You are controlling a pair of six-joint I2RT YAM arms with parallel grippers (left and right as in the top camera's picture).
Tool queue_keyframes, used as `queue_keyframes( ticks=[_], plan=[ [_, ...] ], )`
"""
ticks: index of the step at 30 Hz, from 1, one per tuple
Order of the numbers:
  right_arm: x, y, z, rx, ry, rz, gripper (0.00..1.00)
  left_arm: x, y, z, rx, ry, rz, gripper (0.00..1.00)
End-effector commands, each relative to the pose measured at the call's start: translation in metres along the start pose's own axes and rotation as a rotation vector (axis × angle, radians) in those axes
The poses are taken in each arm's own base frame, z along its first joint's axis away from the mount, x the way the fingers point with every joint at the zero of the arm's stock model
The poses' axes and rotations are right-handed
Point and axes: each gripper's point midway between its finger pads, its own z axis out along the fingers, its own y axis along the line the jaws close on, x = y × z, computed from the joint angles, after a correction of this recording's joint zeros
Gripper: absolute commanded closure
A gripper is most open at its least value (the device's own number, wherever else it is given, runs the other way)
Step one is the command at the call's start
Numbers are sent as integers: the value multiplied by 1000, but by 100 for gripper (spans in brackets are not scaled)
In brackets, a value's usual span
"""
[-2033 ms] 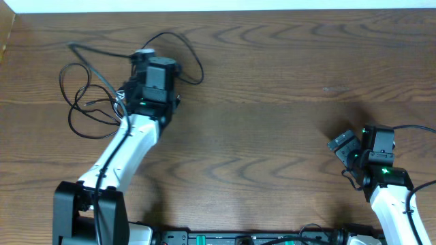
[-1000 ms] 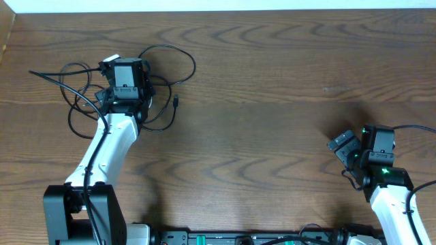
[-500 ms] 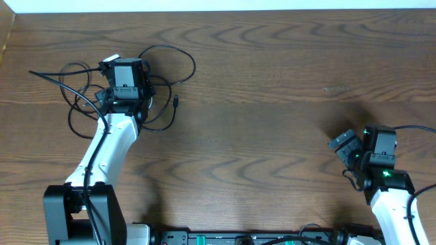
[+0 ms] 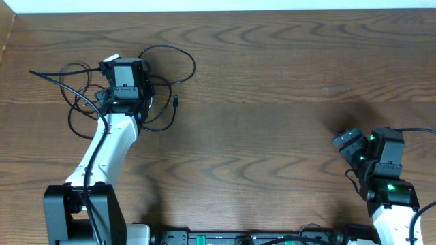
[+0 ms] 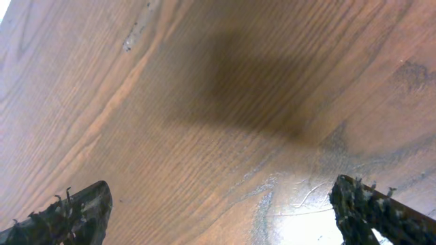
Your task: Untangle cables
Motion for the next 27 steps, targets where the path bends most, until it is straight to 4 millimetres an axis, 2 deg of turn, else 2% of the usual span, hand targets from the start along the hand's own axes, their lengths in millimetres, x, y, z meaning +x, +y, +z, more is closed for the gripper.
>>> queue_keyframes(
  ticks=[1,15,22,27],
  plan=[
    [-4,-2,-2,6,-23,13,1,2,1,-1,0,2,-1,5],
    [-10,4,-23,-84,-109,19,1,2,1,-1,0,2,-1,5],
    [1,-7,-16,-66,-92,18,1,2,1,-1,0,2,-1,5],
    [1,-8,-16,-64,-90,18,1,2,1,-1,0,2,-1,5]
  ],
)
